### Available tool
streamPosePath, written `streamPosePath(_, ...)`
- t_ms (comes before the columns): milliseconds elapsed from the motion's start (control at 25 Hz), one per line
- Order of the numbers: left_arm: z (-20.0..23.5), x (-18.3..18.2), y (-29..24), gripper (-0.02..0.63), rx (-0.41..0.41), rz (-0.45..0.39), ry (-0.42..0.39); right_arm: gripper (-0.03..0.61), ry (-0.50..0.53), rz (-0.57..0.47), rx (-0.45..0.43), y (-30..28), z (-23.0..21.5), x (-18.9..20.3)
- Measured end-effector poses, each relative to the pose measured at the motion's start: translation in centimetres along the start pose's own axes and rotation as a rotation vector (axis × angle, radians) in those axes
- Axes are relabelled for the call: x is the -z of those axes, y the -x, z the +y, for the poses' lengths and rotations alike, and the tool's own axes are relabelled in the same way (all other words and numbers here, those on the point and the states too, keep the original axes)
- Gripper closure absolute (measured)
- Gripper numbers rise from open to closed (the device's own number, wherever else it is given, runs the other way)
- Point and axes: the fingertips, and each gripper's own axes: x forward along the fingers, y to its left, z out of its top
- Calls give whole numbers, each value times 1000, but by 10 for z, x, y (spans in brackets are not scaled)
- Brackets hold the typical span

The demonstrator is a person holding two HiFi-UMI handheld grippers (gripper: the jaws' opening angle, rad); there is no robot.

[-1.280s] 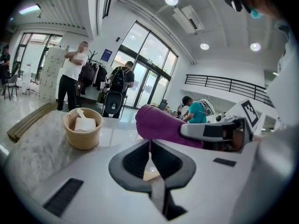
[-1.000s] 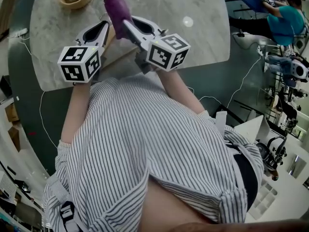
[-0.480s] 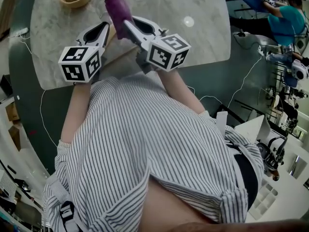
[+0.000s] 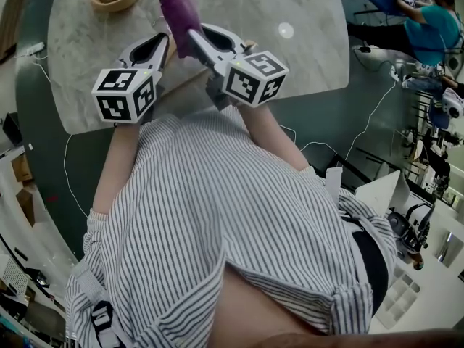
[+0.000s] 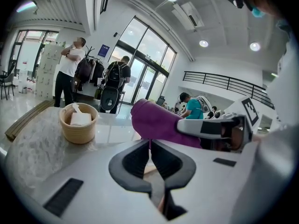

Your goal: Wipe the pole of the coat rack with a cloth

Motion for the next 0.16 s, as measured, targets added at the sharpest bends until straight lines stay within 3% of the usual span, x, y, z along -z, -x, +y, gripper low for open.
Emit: streamPosePath(160, -2, 0, 0, 594, 8, 5, -1, 512, -5, -1, 4, 0, -1, 0)
